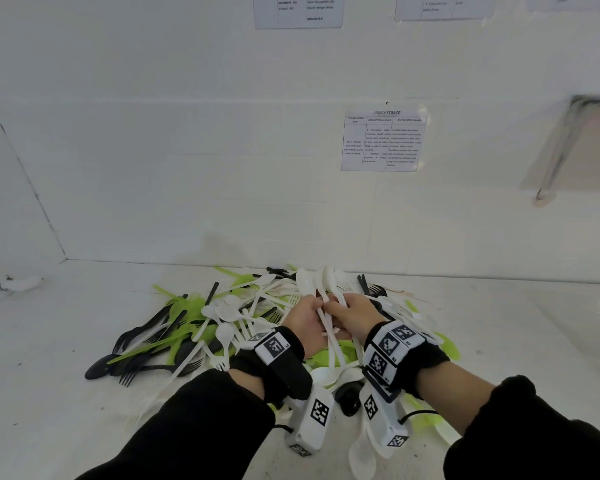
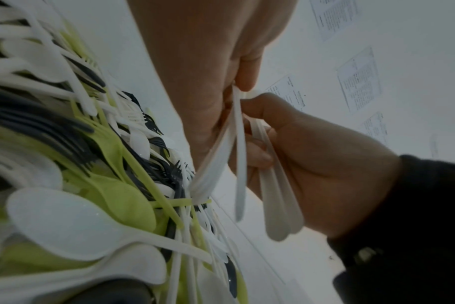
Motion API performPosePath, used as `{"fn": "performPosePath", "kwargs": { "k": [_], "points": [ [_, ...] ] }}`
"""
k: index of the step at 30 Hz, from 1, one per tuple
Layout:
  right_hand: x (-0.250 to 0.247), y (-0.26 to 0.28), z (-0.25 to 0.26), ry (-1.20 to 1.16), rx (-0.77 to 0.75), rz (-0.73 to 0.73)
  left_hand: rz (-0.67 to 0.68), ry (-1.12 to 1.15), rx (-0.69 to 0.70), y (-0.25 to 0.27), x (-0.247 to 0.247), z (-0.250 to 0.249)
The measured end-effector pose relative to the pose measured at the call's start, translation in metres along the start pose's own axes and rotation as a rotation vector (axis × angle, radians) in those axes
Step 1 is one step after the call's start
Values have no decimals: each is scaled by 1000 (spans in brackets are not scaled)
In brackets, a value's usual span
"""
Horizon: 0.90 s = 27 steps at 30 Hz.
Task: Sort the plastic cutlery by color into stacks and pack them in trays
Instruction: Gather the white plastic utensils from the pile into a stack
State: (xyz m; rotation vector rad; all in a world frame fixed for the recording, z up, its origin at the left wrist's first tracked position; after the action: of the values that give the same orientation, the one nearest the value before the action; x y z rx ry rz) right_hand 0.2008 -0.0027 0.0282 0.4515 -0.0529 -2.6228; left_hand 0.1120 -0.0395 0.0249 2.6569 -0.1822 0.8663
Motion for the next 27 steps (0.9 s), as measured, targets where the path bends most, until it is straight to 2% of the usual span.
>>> {"fn": "performPosePath", "kwargs": {
  "k": [6, 9, 12, 17, 23, 27],
  "points": [
    [-7, 8, -4, 35, -21, 29, -62, -20, 36, 3, -4, 5],
    [0, 11, -5, 84, -25, 102, -55, -38, 31, 5, 3, 10],
    [9, 12, -4, 112, -26, 106, -80, -61, 20, 4, 4, 11],
    [17, 7, 0, 30, 37, 26, -109, -123, 31, 7, -4, 8],
    [26, -1, 8, 251, 2, -54, -120, -44, 53, 6, -17, 1],
    [31, -4, 9, 215, 14, -122, -79, 20, 50, 8, -22, -4]
  ]
}}
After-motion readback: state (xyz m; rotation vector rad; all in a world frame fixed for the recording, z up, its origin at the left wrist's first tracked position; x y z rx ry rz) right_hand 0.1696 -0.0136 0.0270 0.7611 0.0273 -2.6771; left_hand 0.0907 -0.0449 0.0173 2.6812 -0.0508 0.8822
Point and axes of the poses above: each hand's wrist, its own y-axis away from the middle knuckle, its own x-axis out of the palm, z = x × y, the point moved 3 cm from there along -y, towards the middle knuckle, and after that the axes turned 9 degrees about z, right-handed, at the moved point
